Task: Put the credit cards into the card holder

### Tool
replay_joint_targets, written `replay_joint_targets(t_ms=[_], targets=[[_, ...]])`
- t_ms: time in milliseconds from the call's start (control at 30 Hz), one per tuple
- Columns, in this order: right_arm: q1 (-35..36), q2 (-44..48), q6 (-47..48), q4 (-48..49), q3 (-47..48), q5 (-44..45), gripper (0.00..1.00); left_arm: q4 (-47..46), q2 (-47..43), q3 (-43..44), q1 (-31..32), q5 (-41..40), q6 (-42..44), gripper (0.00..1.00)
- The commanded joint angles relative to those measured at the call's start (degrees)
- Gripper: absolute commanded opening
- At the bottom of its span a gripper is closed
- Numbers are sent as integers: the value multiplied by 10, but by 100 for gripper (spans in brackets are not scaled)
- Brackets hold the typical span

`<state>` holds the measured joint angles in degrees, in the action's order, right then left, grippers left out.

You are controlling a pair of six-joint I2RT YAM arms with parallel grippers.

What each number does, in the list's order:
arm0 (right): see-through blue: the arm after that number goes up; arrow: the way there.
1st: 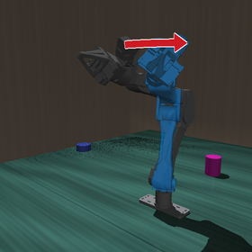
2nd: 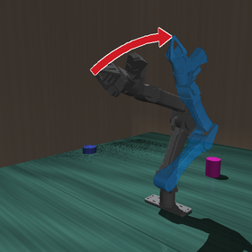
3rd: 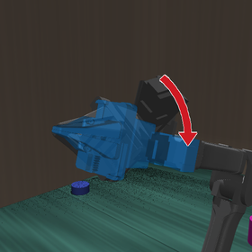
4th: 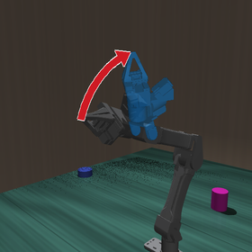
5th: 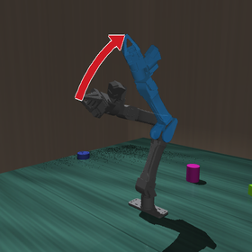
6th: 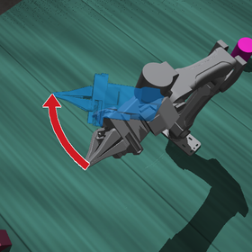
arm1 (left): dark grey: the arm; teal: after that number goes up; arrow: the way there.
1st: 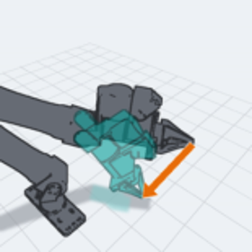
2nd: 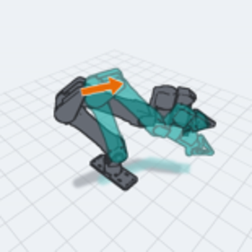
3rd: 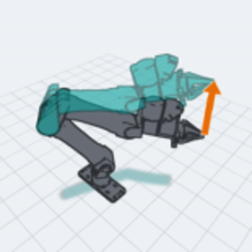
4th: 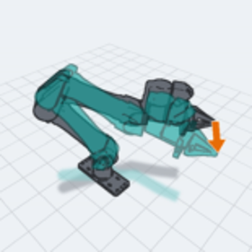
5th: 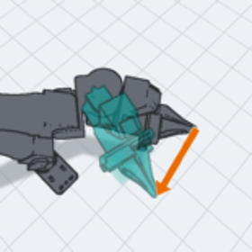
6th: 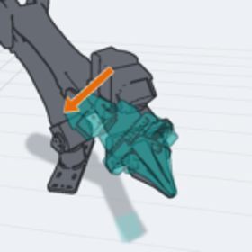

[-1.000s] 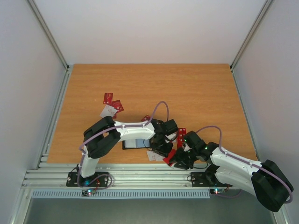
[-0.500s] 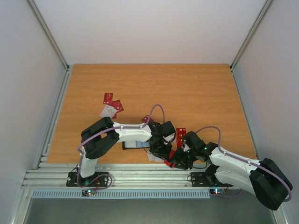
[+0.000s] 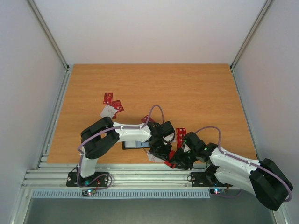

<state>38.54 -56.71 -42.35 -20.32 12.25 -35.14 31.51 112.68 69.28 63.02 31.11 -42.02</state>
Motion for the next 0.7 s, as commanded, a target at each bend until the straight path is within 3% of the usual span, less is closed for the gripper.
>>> replay_joint_targets(t_ms=[0, 667], targets=[[1, -19, -5, 99, -14, 1, 36, -36, 25, -21, 14, 13, -10, 17], [2, 39, 15, -1, 47, -10, 32, -39, 4, -28, 14, 13, -12, 17]])
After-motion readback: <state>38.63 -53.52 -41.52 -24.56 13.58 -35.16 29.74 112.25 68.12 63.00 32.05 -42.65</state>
